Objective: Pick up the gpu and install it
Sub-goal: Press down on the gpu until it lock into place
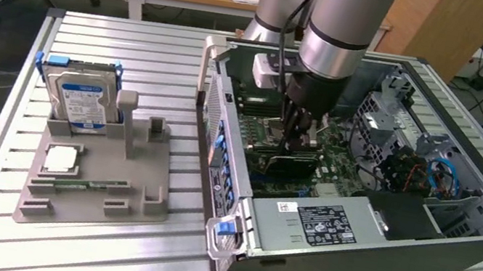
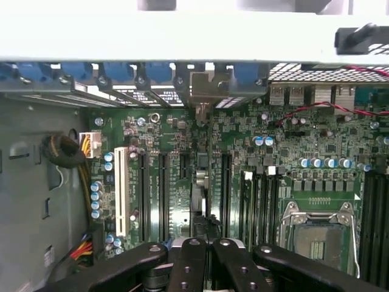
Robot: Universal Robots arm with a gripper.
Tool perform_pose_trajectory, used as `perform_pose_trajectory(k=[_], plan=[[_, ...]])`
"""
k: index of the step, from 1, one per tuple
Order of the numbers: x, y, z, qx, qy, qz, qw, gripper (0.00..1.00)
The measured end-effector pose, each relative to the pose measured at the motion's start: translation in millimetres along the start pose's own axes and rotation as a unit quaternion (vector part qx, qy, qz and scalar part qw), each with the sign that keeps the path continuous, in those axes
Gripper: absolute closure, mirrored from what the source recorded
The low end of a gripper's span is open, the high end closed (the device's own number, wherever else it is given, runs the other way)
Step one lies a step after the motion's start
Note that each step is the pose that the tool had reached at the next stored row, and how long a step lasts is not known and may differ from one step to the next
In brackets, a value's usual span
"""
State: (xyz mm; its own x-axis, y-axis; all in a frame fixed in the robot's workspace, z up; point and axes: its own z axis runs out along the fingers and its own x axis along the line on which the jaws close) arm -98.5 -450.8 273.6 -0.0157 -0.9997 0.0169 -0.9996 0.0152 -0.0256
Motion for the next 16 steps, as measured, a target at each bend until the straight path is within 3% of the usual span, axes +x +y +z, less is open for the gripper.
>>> perform_pose_trajectory(k=[6, 16], plan=[[0.0, 3.5, -11.1, 0.0021, 0.0003, 0.000, 1.0000, 0.89], [-2.7, 21.9, -19.8, 0.0026, 0.0008, 0.000, 1.0000, 0.89]])
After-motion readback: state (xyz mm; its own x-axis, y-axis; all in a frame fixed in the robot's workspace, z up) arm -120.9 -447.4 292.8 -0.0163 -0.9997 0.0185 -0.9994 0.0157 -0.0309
